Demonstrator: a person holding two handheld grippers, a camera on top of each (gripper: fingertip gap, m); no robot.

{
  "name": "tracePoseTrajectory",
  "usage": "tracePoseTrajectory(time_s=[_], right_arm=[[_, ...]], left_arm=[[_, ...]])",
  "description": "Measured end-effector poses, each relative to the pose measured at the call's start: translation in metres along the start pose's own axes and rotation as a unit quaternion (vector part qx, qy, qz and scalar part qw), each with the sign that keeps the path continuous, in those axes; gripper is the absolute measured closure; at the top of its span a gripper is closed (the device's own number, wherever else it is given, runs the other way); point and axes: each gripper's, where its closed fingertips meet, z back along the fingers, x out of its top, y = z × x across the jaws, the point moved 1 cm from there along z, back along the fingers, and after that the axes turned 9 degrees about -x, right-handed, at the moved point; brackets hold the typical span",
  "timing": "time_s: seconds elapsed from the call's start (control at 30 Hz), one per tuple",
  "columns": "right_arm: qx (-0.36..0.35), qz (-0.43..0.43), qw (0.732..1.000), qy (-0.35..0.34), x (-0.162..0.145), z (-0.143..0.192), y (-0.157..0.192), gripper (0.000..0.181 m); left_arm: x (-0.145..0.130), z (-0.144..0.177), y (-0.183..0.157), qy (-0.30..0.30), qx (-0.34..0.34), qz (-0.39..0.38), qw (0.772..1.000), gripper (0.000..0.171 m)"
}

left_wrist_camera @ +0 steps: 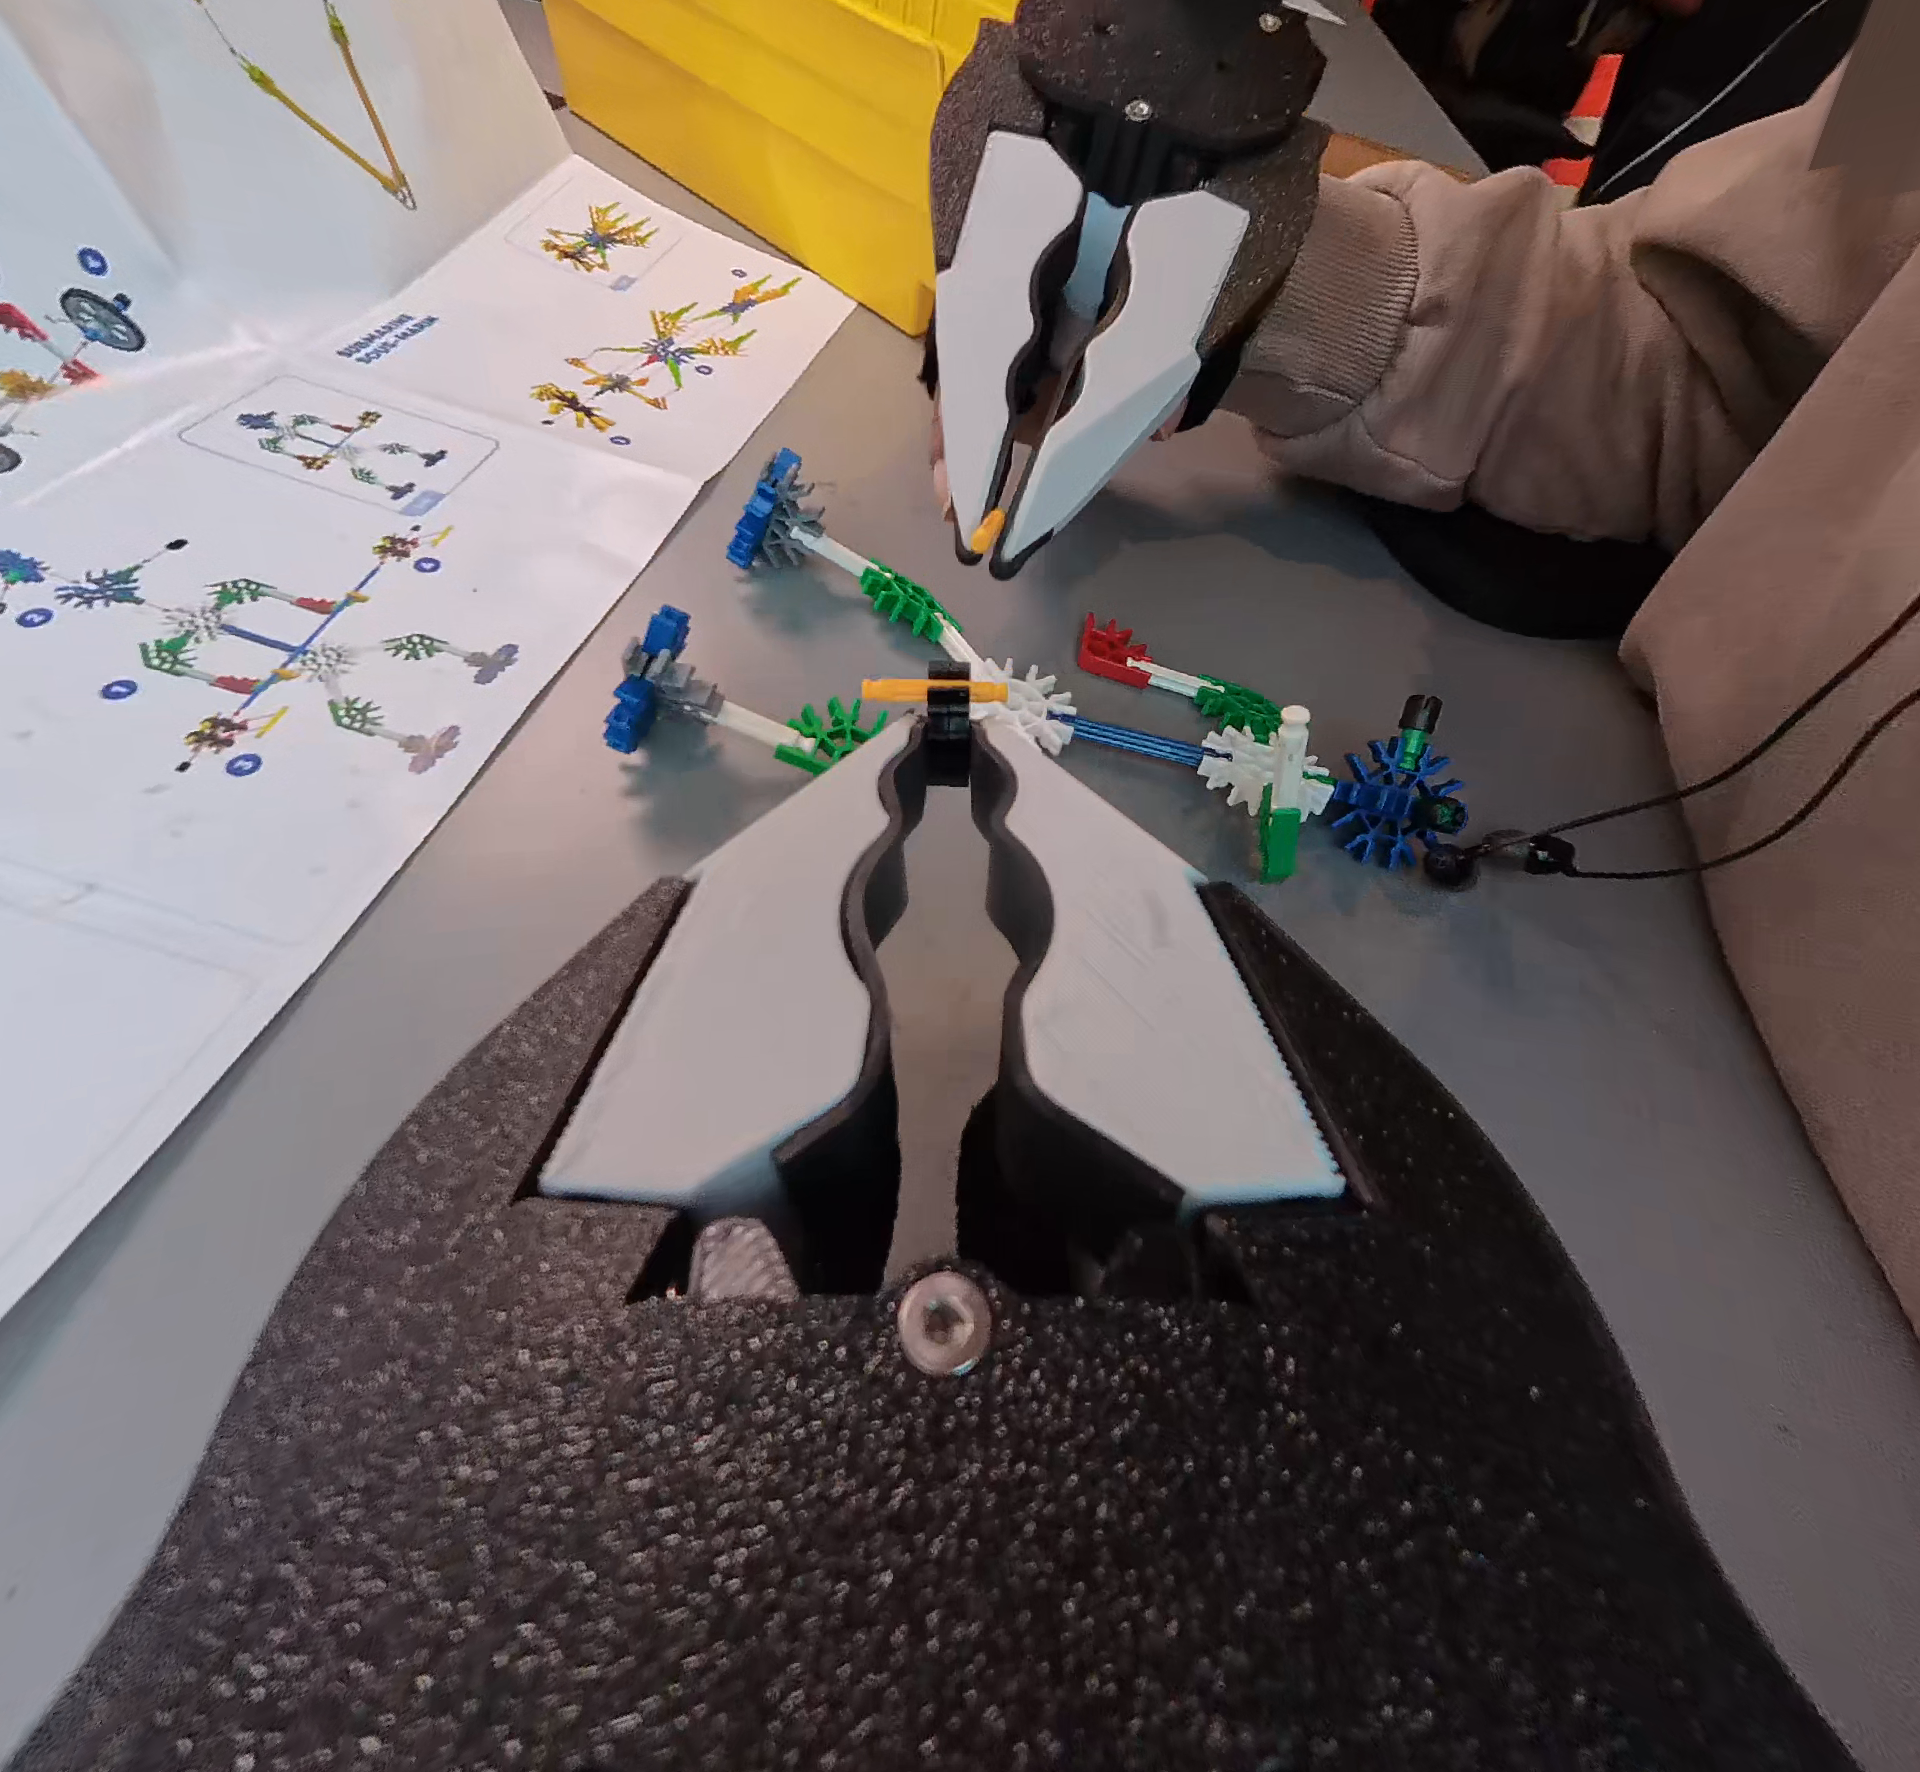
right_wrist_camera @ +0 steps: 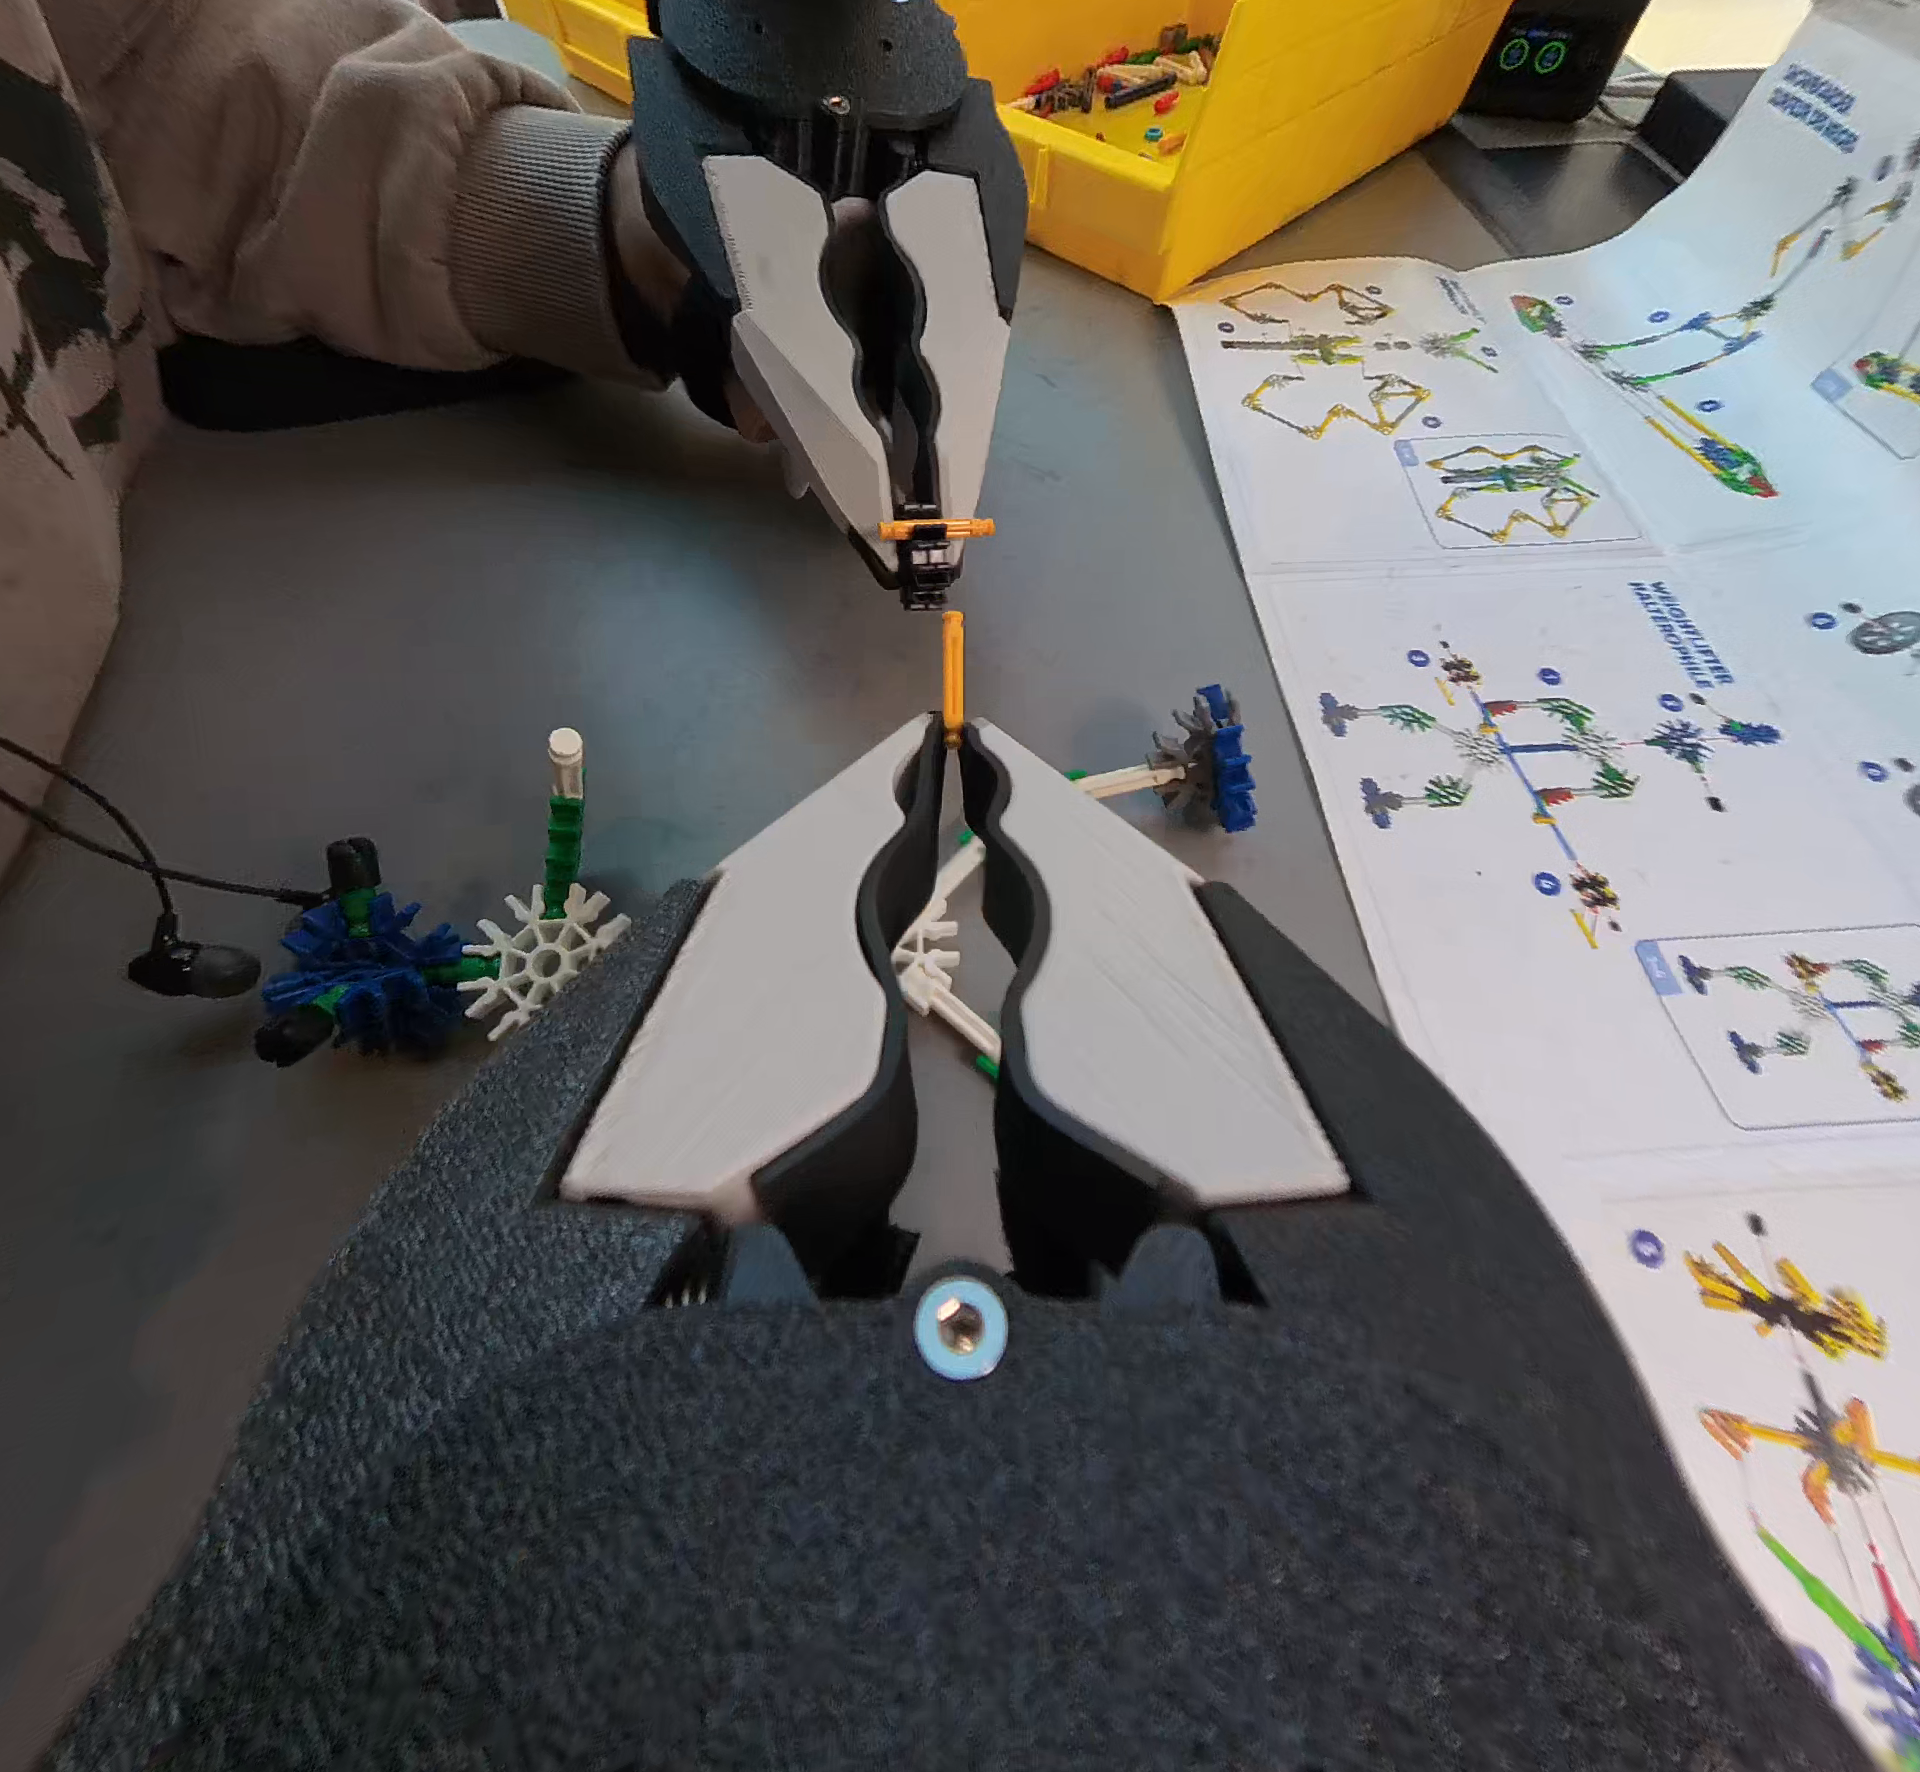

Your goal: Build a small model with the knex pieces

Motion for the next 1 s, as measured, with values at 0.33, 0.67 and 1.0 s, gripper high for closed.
tracePoseTrajectory(time_s=[0.33,0.67,1.0], right_arm=[[-0.499,-0.047,0.855,0.134,-0.011,0.210,-0.159,0.179],[-0.498,-0.054,0.866,0.017,-0.003,0.243,-0.153,0.134],[-0.019,0.130,0.991,-0.008,0.047,0.017,0.045,0.133]], left_arm=[[0.018,0.013,0.011,-0.063,0.061,-0.015,0.996,0.164],[0.028,-0.002,-0.014,-0.046,0.065,-0.102,0.992,0.164],[0.024,-0.017,-0.044,0.029,0.071,-0.234,0.969,0.164]])
